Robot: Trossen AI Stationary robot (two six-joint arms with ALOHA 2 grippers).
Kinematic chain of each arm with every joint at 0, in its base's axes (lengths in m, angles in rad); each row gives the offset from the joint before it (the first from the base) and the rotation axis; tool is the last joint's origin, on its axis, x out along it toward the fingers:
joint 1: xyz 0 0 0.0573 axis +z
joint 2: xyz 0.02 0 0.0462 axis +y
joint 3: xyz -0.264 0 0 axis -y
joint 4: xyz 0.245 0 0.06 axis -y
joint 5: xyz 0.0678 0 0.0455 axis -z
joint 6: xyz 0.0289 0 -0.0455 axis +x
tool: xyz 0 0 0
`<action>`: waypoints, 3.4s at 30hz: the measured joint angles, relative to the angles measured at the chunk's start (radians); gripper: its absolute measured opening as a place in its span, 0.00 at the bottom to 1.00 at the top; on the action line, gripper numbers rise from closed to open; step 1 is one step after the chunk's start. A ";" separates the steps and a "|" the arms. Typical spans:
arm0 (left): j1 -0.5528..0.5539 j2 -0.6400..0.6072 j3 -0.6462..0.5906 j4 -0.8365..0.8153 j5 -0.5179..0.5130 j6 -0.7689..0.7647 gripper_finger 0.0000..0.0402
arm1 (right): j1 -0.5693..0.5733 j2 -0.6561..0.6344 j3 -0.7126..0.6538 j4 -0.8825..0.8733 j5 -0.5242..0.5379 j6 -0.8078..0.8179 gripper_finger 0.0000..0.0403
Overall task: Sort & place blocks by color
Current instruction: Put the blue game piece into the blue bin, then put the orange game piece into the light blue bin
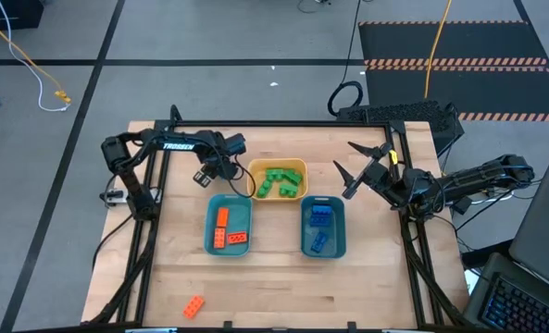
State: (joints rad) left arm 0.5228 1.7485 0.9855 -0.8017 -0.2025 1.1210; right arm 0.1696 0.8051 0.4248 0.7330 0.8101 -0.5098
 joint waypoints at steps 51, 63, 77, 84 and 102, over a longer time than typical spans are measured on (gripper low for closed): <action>-0.603 0.071 0.397 0.688 0.131 -1.016 0.40 | 0.185 0.000 0.000 0.022 -0.003 0.082 0.74; -0.622 0.166 0.397 0.816 0.150 -1.115 0.36 | 0.258 0.000 0.000 0.025 -0.001 0.039 0.74; -0.630 0.211 0.397 0.910 0.175 -1.278 0.51 | 0.258 0.000 0.000 0.081 -0.001 -0.009 0.74; -0.637 0.139 0.397 0.826 0.174 -1.270 0.54 | 0.258 -0.016 0.000 0.092 -0.001 -0.071 0.74; -0.860 -0.272 0.398 -0.075 0.030 -1.864 0.24 | 0.221 -0.066 0.000 0.161 -0.003 -0.143 0.74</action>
State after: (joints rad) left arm -0.3367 1.4769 1.3838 -0.8764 -0.1723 -0.7429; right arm 0.3904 0.7387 0.4252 0.8943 0.8070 -0.6527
